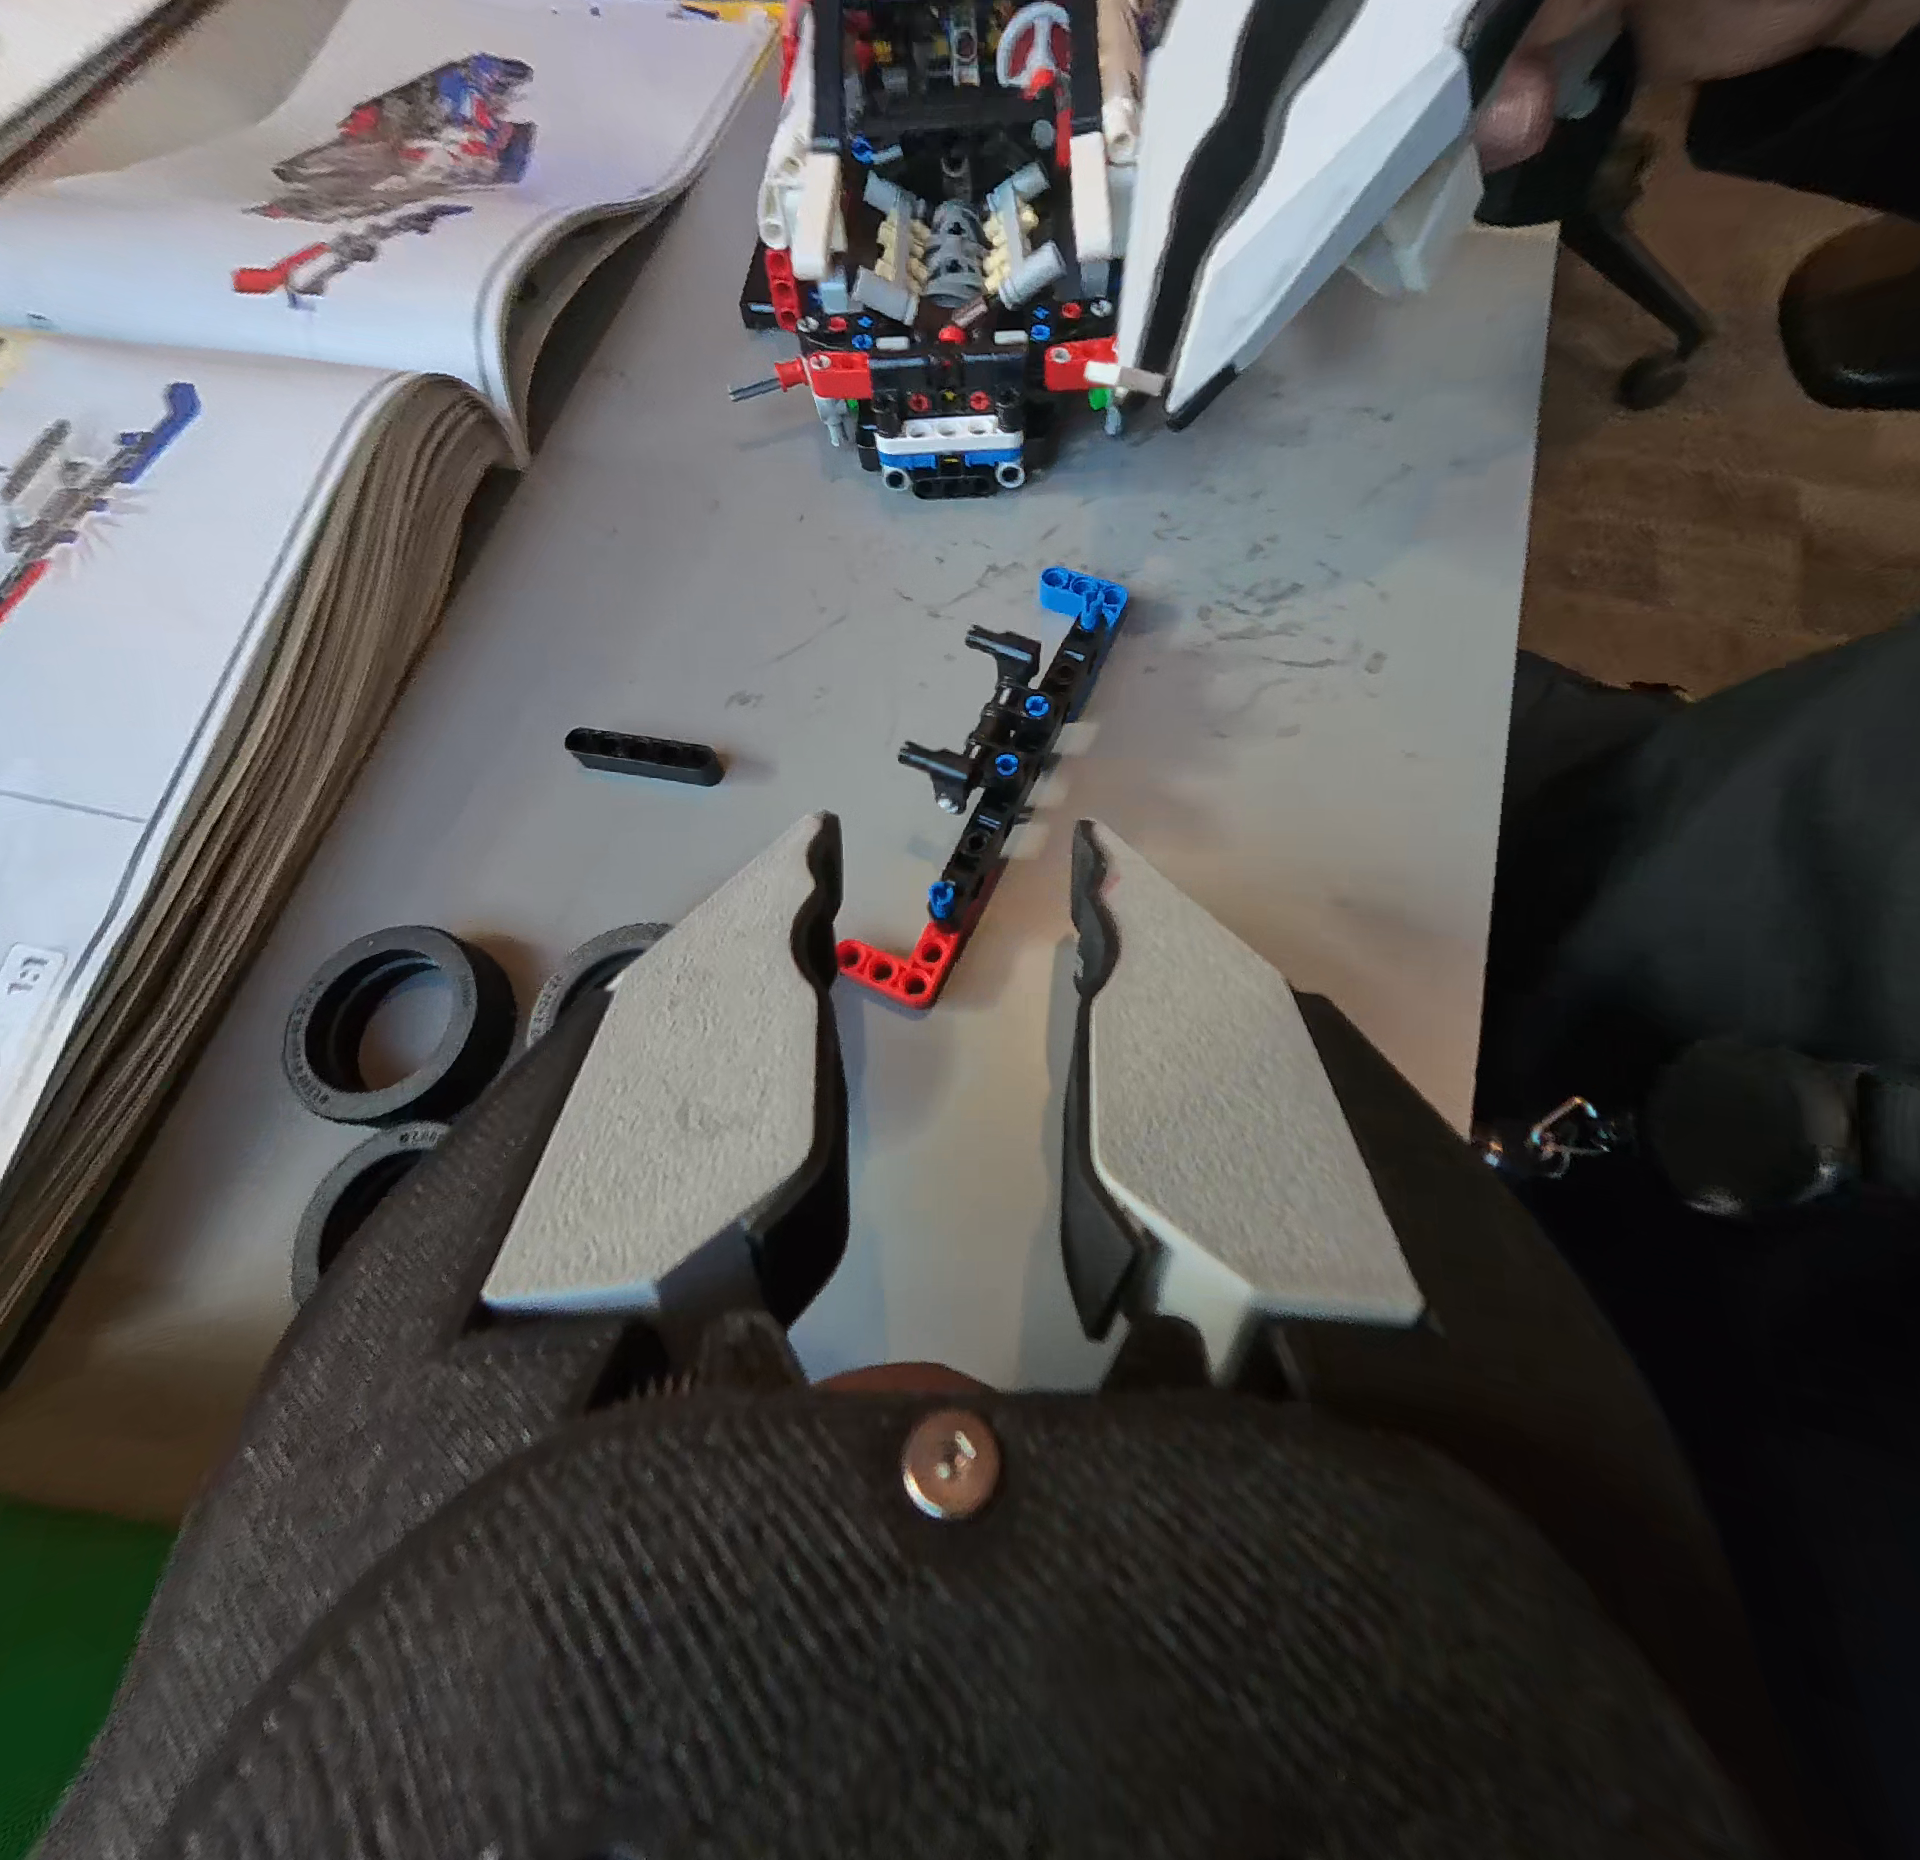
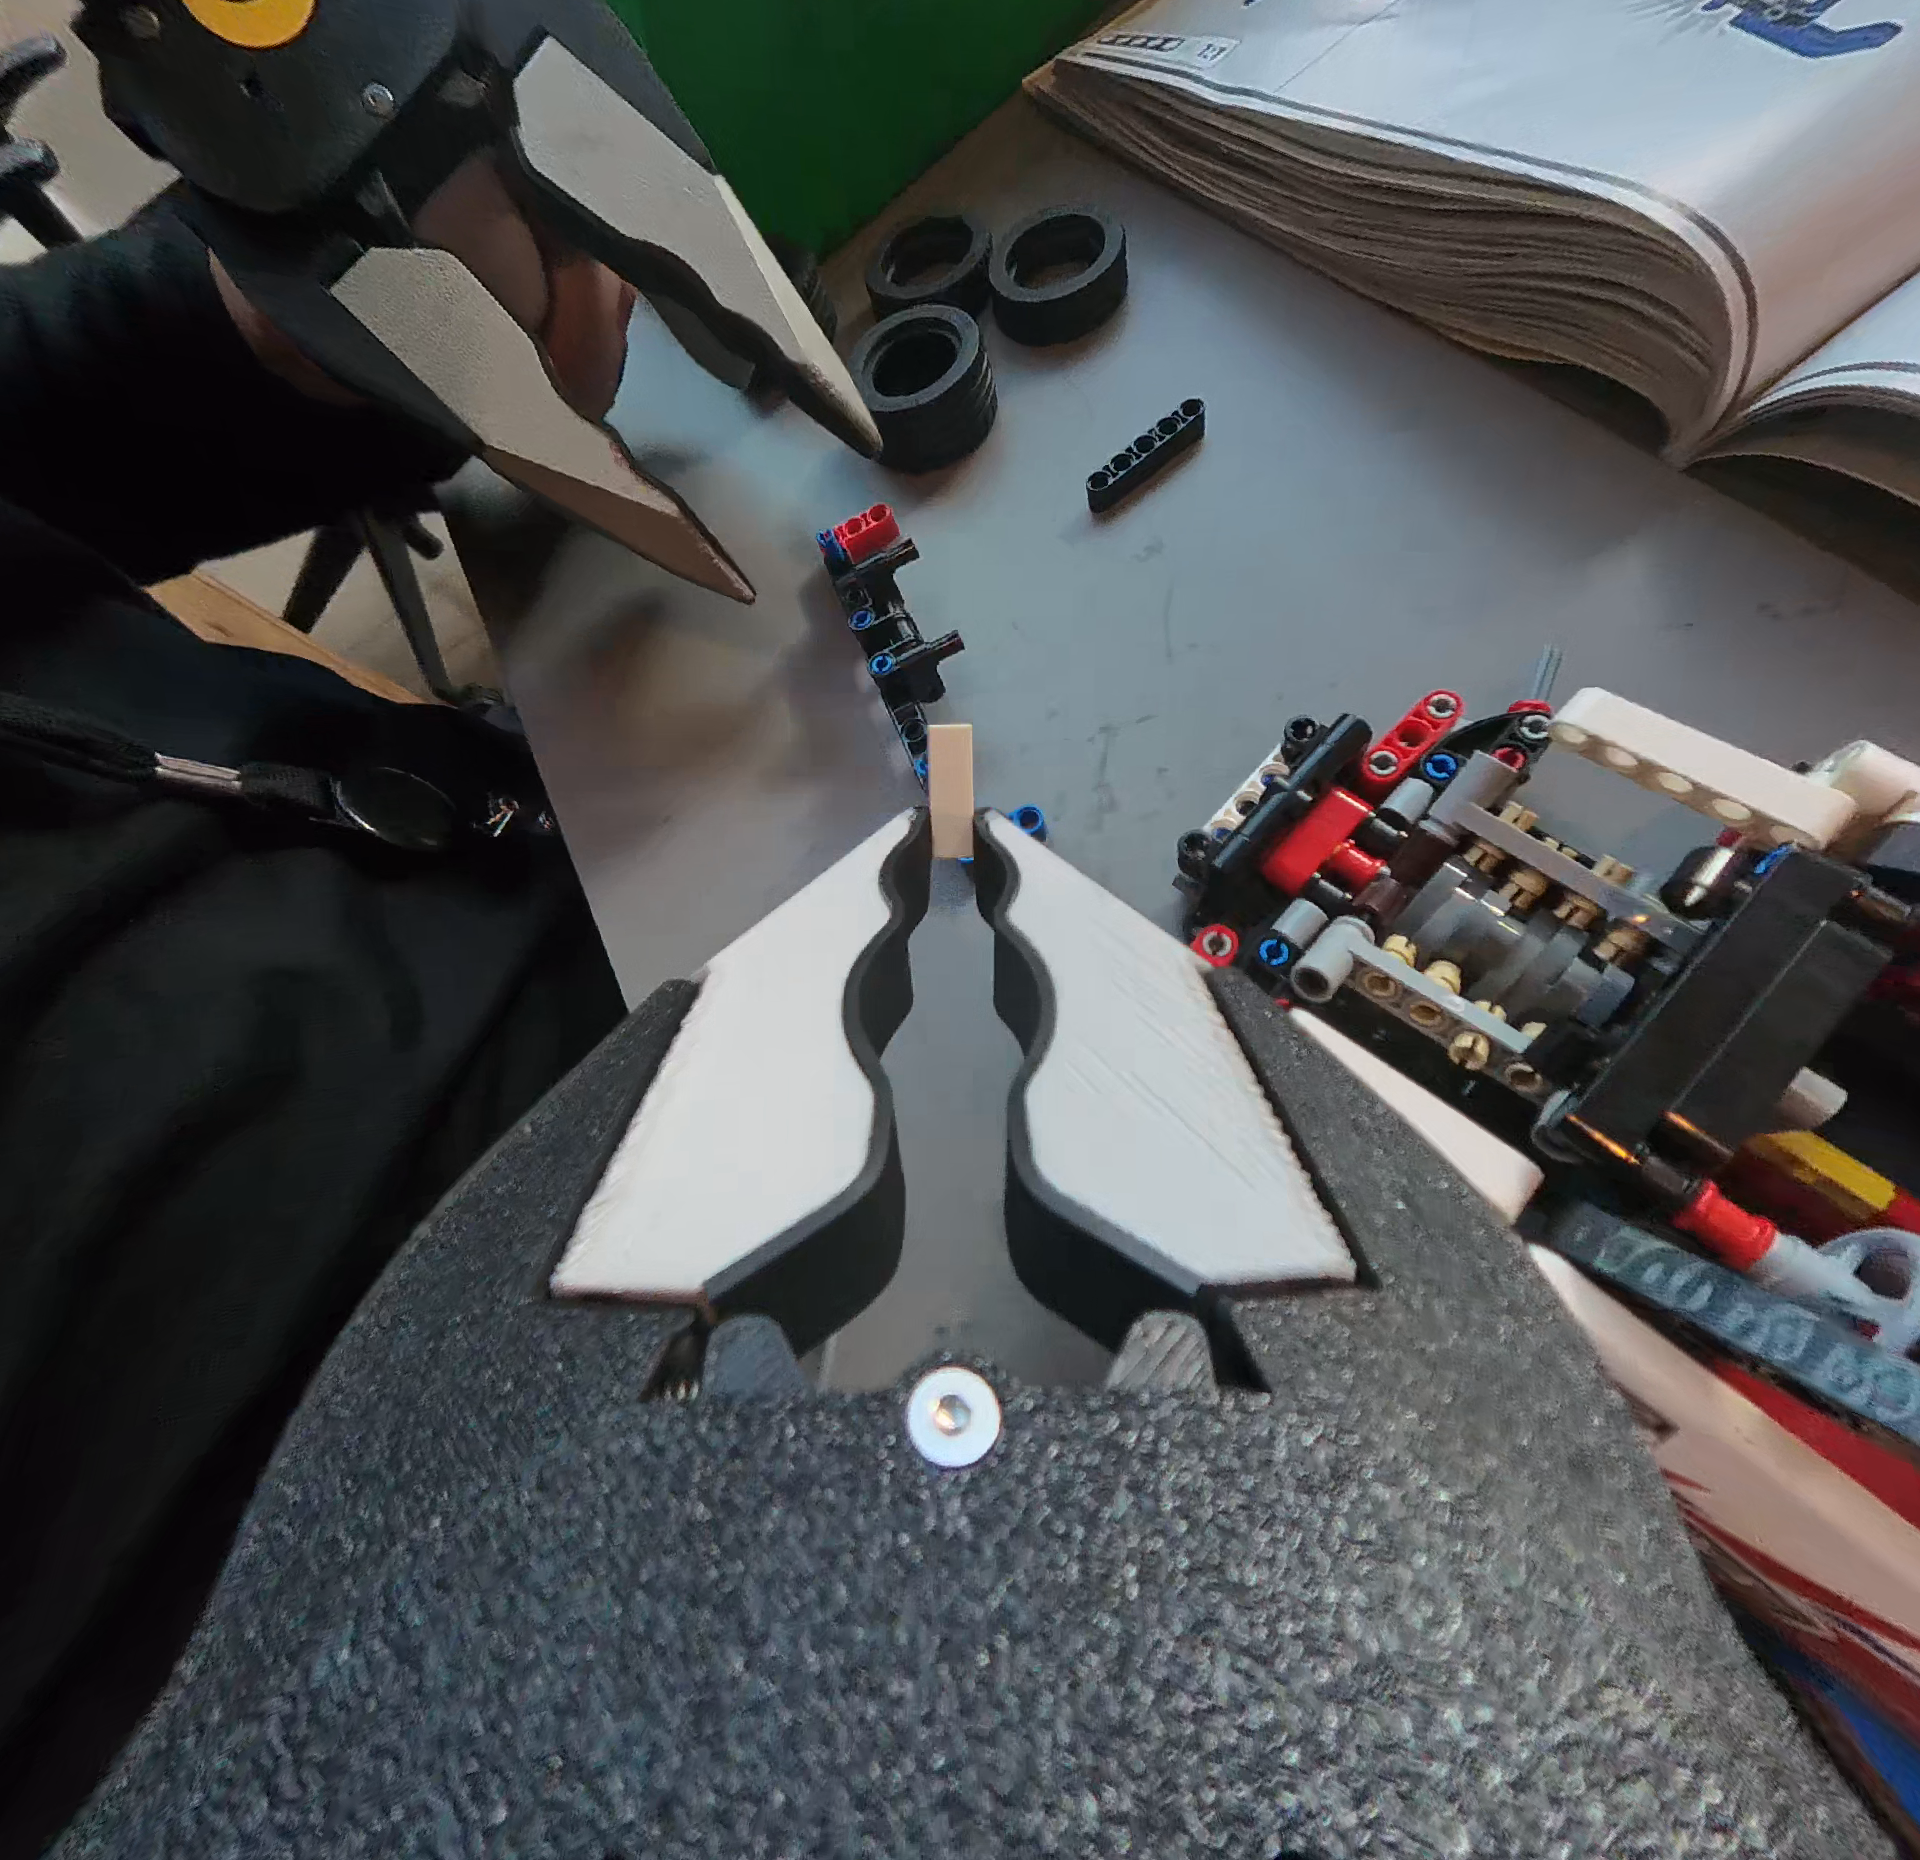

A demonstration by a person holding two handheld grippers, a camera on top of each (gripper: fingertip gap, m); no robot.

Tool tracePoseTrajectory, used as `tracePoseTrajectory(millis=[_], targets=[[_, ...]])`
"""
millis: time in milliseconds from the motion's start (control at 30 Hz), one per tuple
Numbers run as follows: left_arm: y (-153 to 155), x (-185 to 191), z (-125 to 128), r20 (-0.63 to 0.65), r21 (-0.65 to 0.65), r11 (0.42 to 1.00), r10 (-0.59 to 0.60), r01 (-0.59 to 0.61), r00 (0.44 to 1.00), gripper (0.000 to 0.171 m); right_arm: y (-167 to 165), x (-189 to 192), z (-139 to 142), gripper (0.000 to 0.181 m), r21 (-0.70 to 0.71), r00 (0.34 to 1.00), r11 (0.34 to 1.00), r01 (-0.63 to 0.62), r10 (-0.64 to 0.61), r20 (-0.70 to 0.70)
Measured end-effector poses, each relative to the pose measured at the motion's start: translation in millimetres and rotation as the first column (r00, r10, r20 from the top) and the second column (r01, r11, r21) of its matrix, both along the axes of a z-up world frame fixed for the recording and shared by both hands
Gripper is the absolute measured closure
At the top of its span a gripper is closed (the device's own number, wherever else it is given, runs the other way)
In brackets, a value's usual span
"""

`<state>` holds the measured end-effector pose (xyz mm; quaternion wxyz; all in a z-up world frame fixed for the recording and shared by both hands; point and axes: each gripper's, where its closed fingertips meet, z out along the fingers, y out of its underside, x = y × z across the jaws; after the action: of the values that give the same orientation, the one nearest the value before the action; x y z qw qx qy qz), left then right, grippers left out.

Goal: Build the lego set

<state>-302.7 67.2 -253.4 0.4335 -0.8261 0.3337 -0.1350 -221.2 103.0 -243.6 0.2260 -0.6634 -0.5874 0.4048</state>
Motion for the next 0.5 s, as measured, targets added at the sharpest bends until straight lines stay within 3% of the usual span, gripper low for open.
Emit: tracePoseTrajectory(millis=[267,500], targets=[[-0.8,7.1,-27.8,-0.097,-0.165,0.982,-0.112,0.095,0.989,0.128,-7.1,-3.4,5.0,0.174,-0.072,0.999,0.997,-0.035,0.034,-0.024],[0.8,10.6,-33.7,-0.162,-0.173,0.975,-0.167,0.139,0.973,0.144,-8.2,-1.6,4.5,0.174,-0.085,0.998,0.995,-0.047,0.044,-0.044]])
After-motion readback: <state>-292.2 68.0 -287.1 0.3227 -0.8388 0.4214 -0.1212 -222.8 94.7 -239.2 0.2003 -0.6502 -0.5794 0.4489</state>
